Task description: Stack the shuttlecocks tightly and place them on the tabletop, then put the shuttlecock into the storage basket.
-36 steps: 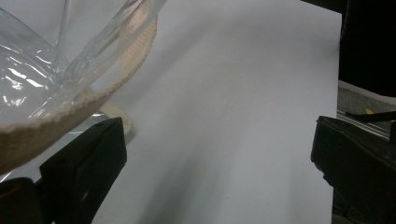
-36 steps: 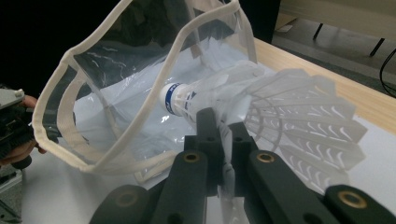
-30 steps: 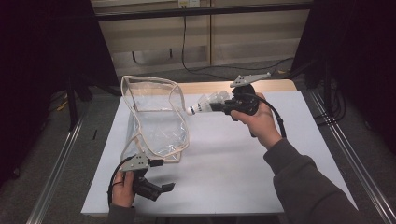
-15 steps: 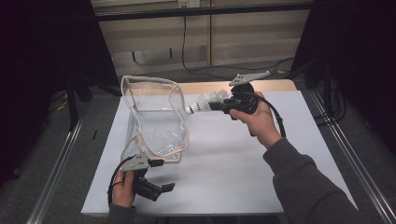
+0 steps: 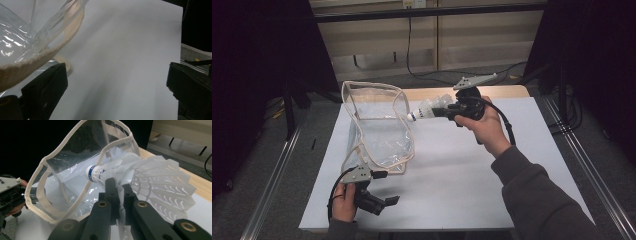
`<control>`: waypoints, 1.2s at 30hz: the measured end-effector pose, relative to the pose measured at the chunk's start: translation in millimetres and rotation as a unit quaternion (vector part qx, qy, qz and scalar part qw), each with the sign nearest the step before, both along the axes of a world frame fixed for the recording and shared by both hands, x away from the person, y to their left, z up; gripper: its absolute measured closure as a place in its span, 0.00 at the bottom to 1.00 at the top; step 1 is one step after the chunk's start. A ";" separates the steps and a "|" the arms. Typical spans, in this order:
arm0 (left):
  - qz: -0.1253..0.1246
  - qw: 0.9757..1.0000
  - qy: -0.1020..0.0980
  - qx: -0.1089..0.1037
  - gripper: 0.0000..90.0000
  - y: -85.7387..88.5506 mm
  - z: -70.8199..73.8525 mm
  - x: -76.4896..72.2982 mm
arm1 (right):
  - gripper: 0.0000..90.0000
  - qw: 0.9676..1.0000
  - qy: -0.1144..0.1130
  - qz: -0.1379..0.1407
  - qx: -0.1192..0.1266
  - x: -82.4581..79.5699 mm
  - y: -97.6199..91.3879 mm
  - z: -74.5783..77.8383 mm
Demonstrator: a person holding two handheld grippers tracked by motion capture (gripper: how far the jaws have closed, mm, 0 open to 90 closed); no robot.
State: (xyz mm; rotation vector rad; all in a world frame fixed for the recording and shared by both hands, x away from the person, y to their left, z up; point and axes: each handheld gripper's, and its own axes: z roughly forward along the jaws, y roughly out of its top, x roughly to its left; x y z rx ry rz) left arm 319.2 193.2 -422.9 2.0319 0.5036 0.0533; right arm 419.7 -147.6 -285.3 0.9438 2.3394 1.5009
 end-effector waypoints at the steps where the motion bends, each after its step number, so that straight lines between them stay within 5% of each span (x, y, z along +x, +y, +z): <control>1: 0.000 1.000 0.001 0.002 0.04 0.0 -0.2 -0.1 | 0.98 1.000 0.001 0.001 0.001 -0.2 0.8 0.4; 36: -0.002 1.000 0.002 0.003 0.04 0.0 -1.1 0.2 | 0.98 1.000 -0.006 0.023 0.000 2.7 49.6 9.5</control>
